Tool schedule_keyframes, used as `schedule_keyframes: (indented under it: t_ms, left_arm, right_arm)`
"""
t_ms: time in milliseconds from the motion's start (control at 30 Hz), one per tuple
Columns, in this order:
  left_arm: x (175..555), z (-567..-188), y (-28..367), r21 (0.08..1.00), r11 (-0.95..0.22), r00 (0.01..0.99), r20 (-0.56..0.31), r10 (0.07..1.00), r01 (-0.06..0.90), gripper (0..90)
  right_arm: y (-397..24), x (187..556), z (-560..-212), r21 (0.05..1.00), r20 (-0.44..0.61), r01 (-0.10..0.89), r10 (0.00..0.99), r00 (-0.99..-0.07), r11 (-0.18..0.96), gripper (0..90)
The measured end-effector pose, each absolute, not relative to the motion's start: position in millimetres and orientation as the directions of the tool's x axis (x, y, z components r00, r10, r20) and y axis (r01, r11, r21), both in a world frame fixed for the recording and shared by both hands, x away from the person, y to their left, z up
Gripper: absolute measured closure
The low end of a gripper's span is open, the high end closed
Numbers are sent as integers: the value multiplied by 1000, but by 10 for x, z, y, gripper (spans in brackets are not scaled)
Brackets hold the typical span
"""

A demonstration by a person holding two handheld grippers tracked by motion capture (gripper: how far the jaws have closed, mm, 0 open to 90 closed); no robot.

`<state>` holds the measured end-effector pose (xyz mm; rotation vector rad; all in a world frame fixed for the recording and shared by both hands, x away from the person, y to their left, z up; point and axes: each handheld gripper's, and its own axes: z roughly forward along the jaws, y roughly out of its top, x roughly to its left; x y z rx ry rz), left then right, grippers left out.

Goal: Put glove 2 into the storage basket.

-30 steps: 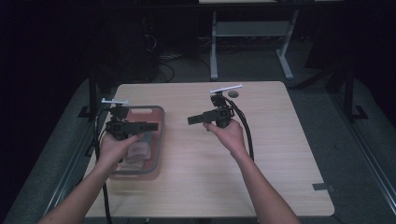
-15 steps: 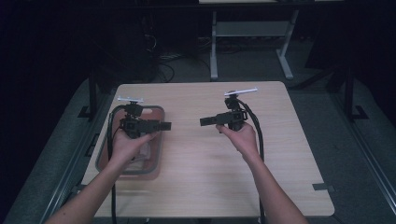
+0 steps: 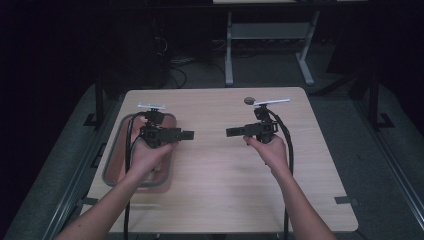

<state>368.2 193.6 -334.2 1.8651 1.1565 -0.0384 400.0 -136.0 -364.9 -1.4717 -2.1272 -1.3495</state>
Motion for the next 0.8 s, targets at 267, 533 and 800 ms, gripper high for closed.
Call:
schedule_keyframes:
  t_ms: [267, 533, 800]
  left_arm:
    - [3651, -3336, 1818, 686, -165, 584, -439, 683, 709, 281]
    - [3611, -3345, 1718, 691, -180, 602, -435, 670, 700, 270]
    - [3585, -3349, 1613, 696, -184, 616, -441, 653, 694, 264]
  right_arm:
    - [-1525, 3972, -3688, 545, 626, 836, 635, -453, 58, 348]
    - [-1647, 3935, -3725, 540, 628, 840, 645, -436, 43, 345]
    - [-1802, 3892, -3783, 528, 622, 849, 664, -413, 33, 333]
